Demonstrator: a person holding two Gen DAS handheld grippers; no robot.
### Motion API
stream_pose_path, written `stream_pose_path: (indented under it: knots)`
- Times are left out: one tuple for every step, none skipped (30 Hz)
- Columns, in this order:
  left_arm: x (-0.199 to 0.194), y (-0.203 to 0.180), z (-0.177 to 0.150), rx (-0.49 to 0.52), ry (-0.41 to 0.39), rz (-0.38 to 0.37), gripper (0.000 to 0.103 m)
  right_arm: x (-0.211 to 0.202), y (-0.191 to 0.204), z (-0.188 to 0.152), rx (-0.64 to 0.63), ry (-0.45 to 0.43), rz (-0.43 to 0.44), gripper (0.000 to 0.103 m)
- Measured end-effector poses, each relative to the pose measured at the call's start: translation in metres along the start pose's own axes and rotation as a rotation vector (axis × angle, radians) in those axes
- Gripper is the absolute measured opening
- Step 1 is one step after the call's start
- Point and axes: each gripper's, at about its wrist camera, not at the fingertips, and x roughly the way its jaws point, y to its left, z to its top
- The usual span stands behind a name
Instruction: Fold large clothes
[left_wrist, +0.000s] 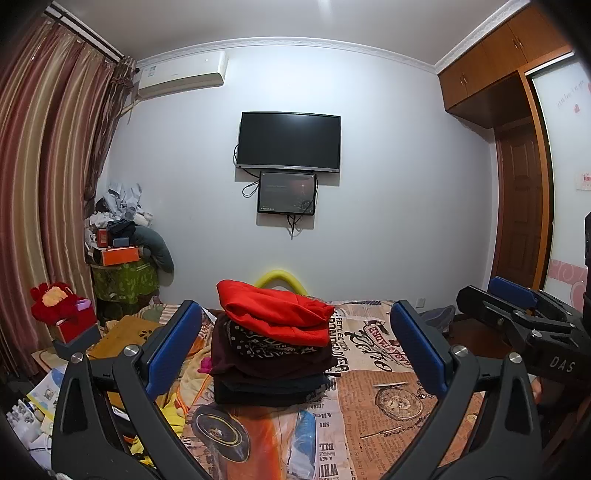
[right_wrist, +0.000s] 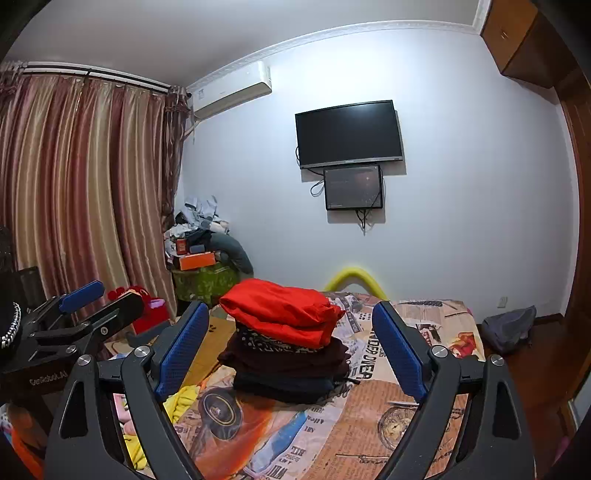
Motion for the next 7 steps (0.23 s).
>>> stream_pose_path:
  knots:
    - [0.0002, -0.0007, 0.0002, 0.0, 0.0, -0.002, 0.102, 0.0001, -0.0002, -0.0001, 0.0, 0.001, -0.001, 0.088]
    - [-0.0001, -0.001, -0.0003, 0.001, 0.001, -0.005, 0.102, 0.0001, -0.0006, -0.0005, 0.0, 0.001, -0.001, 0.088]
    - [-0.0003, -0.0011, -0.0005, 0.002, 0.0, -0.009, 0.102, 0.0001, -0.0007, -0.0003, 0.001, 0.002, 0.0, 0.088]
    - [-0.0005, -0.0013, -0.0007, 0.002, 0.0, -0.01, 0.102, 0.0003, -0.0008, 0.0, 0.002, 0.002, 0.0, 0.088]
    - [-0.0006, -0.0013, -0.0007, 0.002, -0.001, -0.01, 0.102, 0.0004, -0.001, 0.0, 0.002, 0.002, 0.001, 0.088]
    - [-0.0004, -0.0013, -0.0005, 0.002, 0.0, -0.01, 0.102, 0.0004, -0.0008, 0.0, 0.003, 0.002, 0.002, 0.088]
    - [-0.0004, -0.0012, -0.0008, 0.003, 0.001, -0.011, 0.102, 0.0005, -0.0007, -0.0001, 0.003, 0.002, 0.001, 0.088]
